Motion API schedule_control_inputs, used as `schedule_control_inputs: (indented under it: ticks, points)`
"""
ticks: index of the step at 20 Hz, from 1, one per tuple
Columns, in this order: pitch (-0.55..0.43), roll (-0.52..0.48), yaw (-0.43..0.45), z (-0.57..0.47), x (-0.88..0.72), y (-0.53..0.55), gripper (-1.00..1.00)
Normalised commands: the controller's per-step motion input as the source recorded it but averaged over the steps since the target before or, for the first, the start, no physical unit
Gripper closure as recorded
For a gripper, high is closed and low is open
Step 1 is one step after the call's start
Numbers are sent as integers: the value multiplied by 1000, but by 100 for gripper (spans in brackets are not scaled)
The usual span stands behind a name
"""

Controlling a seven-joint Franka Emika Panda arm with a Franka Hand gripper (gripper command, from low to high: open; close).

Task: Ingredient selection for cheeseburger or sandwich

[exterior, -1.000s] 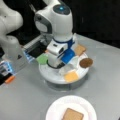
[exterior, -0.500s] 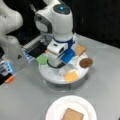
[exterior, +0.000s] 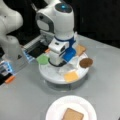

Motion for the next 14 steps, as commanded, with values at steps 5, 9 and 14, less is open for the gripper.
schedule_control_inputs:
  ticks: [5, 9, 14]
  points:
    - [-44, -71, 32, 8, -151, -31, -100]
    - [-53, -56, -35, 21, -170, -27, -100]
    - [-76, -43, -79, -42, -168, 9, -100]
